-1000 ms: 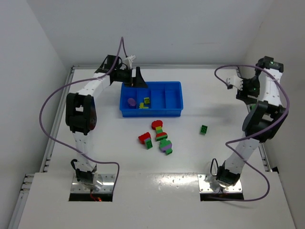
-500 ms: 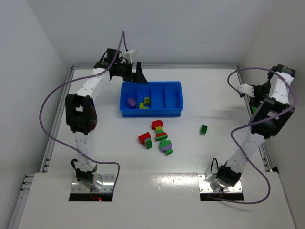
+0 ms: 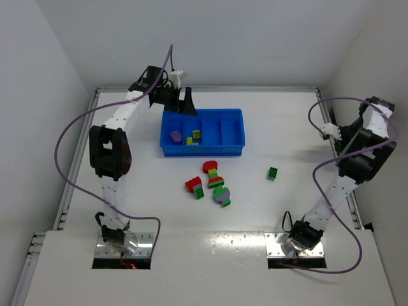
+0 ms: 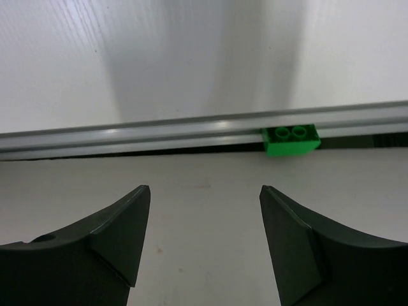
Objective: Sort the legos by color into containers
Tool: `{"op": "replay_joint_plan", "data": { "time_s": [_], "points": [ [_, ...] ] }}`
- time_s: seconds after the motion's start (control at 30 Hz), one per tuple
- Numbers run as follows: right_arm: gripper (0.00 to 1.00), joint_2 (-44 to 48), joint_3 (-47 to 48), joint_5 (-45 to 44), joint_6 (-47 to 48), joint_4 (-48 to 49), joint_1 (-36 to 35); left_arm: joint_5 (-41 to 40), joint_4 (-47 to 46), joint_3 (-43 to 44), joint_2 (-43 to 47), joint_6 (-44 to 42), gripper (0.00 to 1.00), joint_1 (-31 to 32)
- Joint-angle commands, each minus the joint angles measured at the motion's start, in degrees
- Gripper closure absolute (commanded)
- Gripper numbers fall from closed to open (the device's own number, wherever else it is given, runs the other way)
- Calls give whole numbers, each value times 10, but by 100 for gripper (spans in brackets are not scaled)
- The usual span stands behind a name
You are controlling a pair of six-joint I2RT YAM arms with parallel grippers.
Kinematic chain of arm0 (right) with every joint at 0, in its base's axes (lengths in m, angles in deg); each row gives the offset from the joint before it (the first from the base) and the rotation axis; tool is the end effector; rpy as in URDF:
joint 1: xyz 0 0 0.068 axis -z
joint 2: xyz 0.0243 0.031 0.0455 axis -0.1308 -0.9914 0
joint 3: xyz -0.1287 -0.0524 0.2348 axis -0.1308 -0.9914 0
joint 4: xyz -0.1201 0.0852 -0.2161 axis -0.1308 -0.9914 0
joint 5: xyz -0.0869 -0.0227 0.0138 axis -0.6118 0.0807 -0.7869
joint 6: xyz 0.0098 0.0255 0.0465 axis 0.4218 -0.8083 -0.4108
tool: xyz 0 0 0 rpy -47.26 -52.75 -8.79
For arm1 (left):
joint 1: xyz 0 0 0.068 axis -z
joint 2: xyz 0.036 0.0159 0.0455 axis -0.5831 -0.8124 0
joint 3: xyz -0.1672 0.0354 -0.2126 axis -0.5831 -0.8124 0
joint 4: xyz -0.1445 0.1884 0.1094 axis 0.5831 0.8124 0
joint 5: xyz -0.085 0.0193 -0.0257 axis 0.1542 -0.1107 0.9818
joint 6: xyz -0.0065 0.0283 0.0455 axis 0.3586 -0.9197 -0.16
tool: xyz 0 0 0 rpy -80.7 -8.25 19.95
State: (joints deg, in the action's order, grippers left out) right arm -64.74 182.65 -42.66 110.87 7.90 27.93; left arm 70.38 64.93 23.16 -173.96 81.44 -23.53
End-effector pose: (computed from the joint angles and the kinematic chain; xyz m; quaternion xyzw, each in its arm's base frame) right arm 0.3510 -0.2456 0.1997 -0.6180 0.7844 0.0329 0.0412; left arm 0.4598 -0.1211 0.2824 0.1686 0.8712 -0.3518 0.2982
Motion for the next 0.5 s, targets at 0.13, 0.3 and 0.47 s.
{"op": "replay_joint_plan", "data": {
  "time_s": [0.13,0.3,0.47],
  "points": [
    [30,-10,-24,-8,59,40,2,-16,4,22,3,-22,0,16],
    [30,-21,-24,-18,59,60,-5,-16,4,27,-4,-22,0,21],
    [23,-32,-24,-24,59,85,-5,-16,4,27,-9,-22,0,21]
  ]
}}
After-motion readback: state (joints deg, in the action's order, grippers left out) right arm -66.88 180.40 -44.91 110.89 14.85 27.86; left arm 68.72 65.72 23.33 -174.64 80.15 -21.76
